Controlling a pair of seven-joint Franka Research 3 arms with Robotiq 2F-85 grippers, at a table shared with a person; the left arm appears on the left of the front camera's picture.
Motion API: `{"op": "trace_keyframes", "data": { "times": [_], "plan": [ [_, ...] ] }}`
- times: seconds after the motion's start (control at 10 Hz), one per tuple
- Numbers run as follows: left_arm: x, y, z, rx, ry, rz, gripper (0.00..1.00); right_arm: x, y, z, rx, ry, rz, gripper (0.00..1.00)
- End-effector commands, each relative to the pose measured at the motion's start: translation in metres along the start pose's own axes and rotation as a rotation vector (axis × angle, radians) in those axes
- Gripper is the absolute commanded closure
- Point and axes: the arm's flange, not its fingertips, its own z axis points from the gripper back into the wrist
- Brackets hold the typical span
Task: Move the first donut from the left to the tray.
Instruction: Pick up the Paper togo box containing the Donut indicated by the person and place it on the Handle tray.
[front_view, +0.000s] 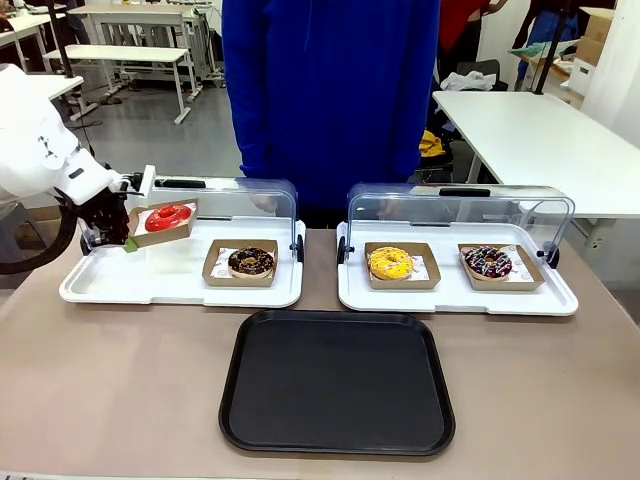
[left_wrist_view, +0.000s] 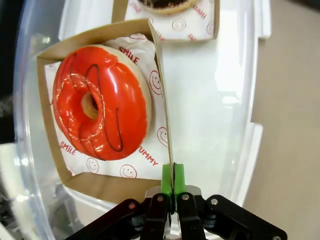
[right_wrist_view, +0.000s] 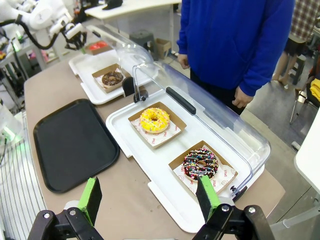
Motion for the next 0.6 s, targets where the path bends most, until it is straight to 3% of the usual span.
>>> {"op": "trace_keyframes", "data": {
  "times": [0.0,0.5],
  "plan": [
    [0.024,-0.033,0.017,0.019,-0.007,-0.033,0.98,0.003,-0.002,-0.001,0.001,-0.036,0.023,0.0],
    [0.136,-0.127,0.008,-0.034,0.079,-0.172,0.98,0.003,-0.002,-0.001,0.001,-0.036,0.023,0.0]
  ]
}}
